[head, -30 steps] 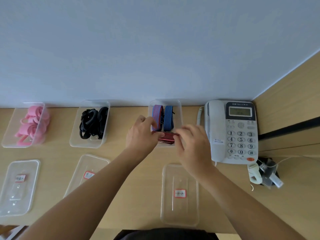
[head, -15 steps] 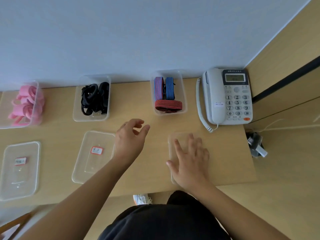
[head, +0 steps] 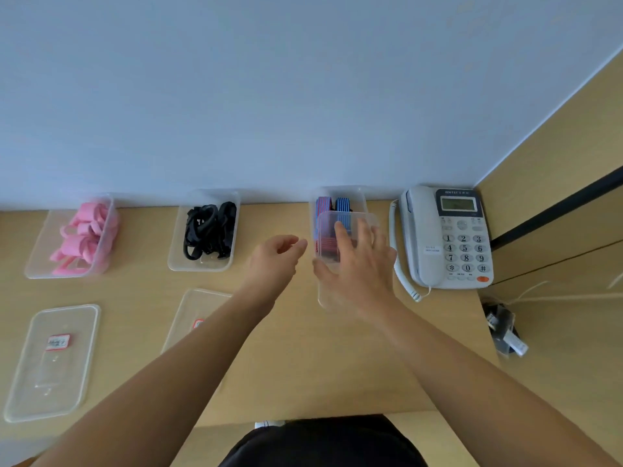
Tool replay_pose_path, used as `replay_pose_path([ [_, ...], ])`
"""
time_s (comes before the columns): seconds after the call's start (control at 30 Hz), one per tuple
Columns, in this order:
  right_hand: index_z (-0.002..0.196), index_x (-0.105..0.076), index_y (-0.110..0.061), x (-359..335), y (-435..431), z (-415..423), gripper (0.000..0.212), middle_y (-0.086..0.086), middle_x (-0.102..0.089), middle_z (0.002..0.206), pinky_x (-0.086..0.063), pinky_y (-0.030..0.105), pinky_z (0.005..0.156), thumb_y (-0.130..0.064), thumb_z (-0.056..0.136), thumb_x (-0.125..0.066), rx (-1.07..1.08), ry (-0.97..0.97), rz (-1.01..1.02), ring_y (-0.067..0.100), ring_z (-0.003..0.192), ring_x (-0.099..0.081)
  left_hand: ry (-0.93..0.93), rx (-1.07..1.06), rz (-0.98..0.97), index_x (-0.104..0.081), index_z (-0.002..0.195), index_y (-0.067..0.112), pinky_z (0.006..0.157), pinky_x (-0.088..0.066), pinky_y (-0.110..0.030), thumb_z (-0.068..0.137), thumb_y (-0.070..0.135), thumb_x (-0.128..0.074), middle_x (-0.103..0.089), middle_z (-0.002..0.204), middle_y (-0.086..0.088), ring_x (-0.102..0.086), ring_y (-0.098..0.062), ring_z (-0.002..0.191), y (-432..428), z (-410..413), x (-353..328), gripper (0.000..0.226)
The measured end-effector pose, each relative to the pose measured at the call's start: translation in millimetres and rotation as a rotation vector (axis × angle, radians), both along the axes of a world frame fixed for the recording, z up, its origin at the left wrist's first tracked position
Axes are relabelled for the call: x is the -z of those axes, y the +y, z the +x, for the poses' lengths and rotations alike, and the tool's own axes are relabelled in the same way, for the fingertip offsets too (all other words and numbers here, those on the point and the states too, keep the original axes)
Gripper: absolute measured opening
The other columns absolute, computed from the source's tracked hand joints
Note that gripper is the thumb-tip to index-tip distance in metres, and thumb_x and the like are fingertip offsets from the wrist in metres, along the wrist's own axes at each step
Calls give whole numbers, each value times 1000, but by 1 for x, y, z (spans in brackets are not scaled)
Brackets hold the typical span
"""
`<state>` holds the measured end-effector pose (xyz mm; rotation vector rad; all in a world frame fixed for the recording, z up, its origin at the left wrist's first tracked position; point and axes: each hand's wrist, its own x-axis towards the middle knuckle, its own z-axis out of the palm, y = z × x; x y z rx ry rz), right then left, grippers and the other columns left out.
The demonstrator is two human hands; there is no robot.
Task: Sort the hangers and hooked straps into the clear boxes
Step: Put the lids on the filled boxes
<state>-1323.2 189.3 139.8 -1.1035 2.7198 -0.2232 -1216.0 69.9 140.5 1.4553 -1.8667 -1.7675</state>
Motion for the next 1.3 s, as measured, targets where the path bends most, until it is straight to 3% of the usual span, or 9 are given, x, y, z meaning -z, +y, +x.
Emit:
replay_pose_path([
  [0.13,154,-28,-24,9,-38,-33,82,20,-18,163,-25,57,108,-68,85,-37,-27,15,16,42,151,-7,24,-57,96,-74,89,28,83,-64,-39,96,35,-71,-76,97,2,-73,-21,95,-18,-34,2,10],
  [0.37,145,-42,-25,28,-61,-55,75,18,-31,159,-30,51,94,-72,88,-30,-98,91,63,39,138,-31,-17,-129,133,-78,83,17,75,-65,-41,92,20,-73,-78,85,-8,-73,-27,79,-35,-72,14,11],
  [0.53,156,-27,-21,44,-54,-50,82,24,-14,166,-19,60,114,-71,92,-29,-114,47,-3,45,152,-10,-94,-115,98,-74,85,13,83,-63,-53,90,18,-75,-76,85,-10,-73,-32,82,-42,-81,24,7],
  [0.67,159,-15,-20,50,-55,-50,85,24,2,167,-4,61,122,-73,93,-22,-111,17,-25,41,154,13,-132,-84,68,-71,96,14,86,-62,-52,91,15,-74,-74,90,-8,-73,-33,92,-45,-85,25,6],
  [0.8,158,-17,-20,49,-56,-51,85,26,1,167,-4,60,121,-72,92,-24,-123,25,-6,43,154,10,-123,-2,-85,-61,125,34,70,-57,-29,91,8,-70,-71,97,5,-71,-17,92,-46,-87,22,44],
  [0.9,158,-15,-20,48,-55,-50,86,26,2,167,-4,60,121,-73,90,-20,-136,27,23,44,154,9,-99,73,-150,-58,140,45,74,-56,-24,90,1,-61,-70,92,9,-69,-15,89,-44,-85,19,67],
  [1.03,158,-18,-20,48,-55,-51,85,26,-2,167,-5,60,120,-73,92,-23,-127,30,11,44,154,7,-115,120,-128,-57,146,40,85,-60,-30,93,6,-63,-72,96,1,-71,-21,92,-50,-84,16,63],
  [1.2,159,-12,-21,45,-51,-48,90,24,3,167,-2,60,121,-77,88,-11,-142,3,54,42,154,9,-185,214,-183,-51,150,36,64,-48,-14,91,5,-60,-72,85,0,-67,-8,84,-48,-86,12,68],
  [1.3,160,-14,-21,45,-42,-38,89,23,2,167,-2,60,121,-77,90,-11,-135,-6,31,41,154,9,-192,232,-194,-53,149,34,68,-53,-18,90,4,-63,-72,82,1,-67,-9,82,-44,-78,12,67],
])
